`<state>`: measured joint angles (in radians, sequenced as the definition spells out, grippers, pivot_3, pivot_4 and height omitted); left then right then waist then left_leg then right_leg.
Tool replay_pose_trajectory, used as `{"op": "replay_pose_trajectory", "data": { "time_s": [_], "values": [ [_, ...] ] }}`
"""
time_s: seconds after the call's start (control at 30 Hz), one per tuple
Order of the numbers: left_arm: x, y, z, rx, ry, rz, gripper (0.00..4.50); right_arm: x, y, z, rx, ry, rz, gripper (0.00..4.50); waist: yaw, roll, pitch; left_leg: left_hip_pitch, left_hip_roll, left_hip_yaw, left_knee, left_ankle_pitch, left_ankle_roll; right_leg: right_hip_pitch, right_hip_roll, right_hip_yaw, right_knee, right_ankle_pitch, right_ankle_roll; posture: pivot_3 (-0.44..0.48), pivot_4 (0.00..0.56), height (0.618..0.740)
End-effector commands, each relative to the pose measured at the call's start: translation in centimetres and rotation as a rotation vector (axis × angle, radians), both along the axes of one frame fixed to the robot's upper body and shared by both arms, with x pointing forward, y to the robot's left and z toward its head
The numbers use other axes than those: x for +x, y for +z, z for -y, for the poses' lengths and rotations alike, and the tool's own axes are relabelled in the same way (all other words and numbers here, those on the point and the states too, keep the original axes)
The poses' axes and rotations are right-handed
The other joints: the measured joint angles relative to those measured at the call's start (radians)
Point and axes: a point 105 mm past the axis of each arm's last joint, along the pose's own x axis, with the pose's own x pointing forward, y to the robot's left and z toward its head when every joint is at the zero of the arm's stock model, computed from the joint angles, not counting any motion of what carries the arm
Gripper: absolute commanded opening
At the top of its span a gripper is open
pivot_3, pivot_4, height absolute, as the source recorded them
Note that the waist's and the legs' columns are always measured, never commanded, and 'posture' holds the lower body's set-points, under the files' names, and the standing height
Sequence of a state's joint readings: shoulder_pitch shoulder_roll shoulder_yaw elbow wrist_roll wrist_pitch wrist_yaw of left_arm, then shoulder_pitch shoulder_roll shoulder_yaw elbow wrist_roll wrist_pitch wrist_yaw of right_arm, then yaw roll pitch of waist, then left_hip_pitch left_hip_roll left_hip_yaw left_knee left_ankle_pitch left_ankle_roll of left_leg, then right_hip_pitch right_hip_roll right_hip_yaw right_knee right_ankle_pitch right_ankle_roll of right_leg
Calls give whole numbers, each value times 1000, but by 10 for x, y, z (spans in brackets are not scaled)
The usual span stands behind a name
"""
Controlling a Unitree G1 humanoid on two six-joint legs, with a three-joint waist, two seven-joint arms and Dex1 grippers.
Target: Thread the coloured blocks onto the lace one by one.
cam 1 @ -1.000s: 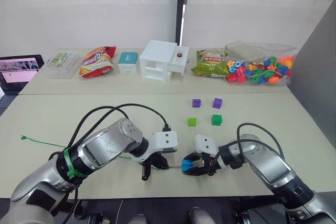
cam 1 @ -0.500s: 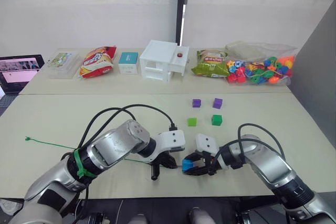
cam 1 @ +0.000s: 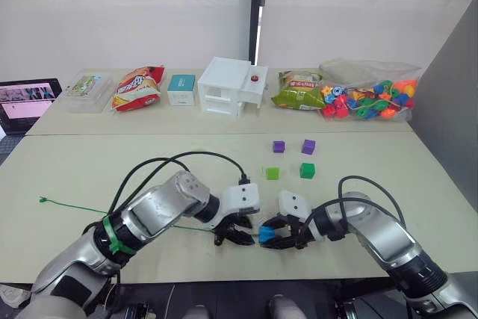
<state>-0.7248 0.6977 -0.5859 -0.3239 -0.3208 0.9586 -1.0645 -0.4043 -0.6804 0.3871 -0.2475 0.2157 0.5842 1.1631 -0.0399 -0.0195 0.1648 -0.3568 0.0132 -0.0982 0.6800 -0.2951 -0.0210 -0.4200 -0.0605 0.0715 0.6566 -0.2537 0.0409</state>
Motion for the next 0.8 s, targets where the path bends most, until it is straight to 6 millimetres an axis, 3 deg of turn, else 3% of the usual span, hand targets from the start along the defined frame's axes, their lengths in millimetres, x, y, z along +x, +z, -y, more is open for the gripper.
{"op": "replay_pose_trajectory", "data": {
  "time_s": [0.03,0.23,0.4,0.53,0.63,0.8],
  "values": [
    [0,11,-15,-39,-9,46,3258,-2,-3,2,-12,-14,3,1365,-2,0,0,0,0,0,0,0,0,0,0,0,0,0,0,0,150,740],
    [-8,-4,-32,-89,-3,81,3258,-1,-1,3,-14,-17,9,1365,0,0,0,0,0,0,0,0,0,0,0,0,0,0,0,0,150,740],
    [2,-25,-28,-122,20,174,3258,-1,3,2,-15,-14,18,1365,5,0,0,1,0,0,0,0,0,1,0,0,-1,0,0,0,150,740],
    [-2,-35,-24,-130,1,157,3258,-2,5,2,-13,-15,20,1365,5,0,0,1,0,0,0,0,0,1,0,0,-1,0,0,0,150,740],
    [-8,-47,-24,-98,-32,128,2499,-2,6,3,-14,-17,21,1365,7,0,0,1,0,0,0,0,0,1,0,0,-1,0,0,0,150,740],
    [-10,-44,-21,-124,-50,114,811,-2,6,4,-15,-21,22,1365,6,0,0,1,0,0,0,0,0,1,0,0,-1,0,0,0,150,740]
  ]
}}
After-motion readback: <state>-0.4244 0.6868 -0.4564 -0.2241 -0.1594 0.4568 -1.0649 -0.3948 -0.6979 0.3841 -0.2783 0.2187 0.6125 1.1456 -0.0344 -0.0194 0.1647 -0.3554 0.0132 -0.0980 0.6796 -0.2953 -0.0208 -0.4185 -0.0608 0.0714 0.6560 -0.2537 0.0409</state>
